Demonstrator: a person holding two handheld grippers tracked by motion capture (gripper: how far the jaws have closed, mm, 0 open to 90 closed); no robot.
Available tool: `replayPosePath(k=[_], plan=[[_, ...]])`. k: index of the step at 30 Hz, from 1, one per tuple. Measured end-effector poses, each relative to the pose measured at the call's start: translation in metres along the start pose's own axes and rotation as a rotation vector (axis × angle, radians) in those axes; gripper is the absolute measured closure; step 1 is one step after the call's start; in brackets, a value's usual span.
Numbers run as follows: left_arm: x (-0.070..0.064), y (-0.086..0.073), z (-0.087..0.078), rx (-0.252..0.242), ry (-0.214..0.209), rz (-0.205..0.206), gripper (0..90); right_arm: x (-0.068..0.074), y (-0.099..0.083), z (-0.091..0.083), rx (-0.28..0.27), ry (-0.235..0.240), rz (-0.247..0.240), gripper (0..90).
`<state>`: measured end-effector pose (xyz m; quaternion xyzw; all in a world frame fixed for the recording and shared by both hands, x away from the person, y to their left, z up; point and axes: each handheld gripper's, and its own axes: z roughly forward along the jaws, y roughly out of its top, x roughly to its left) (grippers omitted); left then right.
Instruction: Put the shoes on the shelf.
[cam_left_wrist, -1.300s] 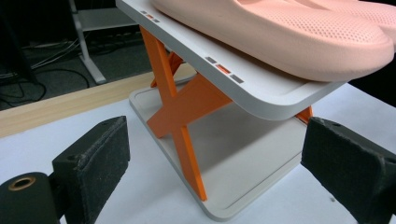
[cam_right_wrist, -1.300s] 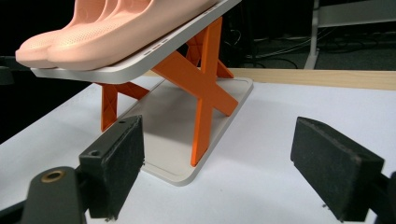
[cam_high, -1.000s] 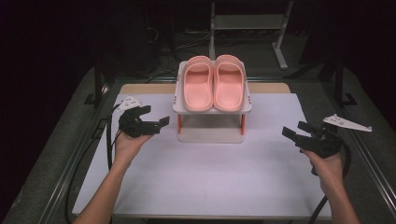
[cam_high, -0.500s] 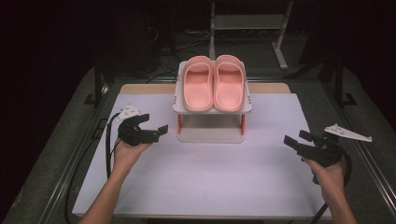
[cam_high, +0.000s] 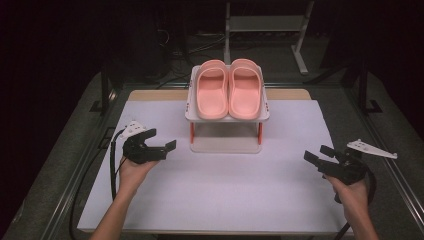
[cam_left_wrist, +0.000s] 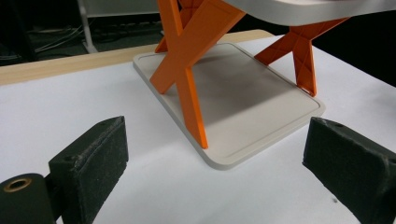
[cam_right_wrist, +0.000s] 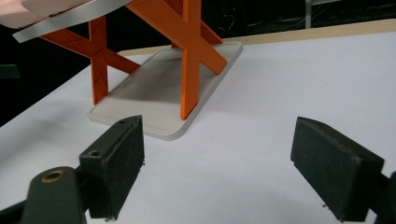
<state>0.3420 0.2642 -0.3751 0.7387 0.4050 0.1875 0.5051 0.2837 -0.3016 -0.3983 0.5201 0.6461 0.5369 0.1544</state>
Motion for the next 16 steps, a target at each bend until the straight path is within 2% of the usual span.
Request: replayPosePath(k=[9,16], plan=[[-0.004,-0.015,-0.008,-0.017,0.008,-0.011,5.9,0.001,-0.012,-0.006,-0.004,0.004,0.005,16.7],[-0.011,-0.036,-0.014,-0.026,0.025,-0.023,5.9,0.006,-0.022,-0.010,-0.006,0.013,-0.012,16.7]])
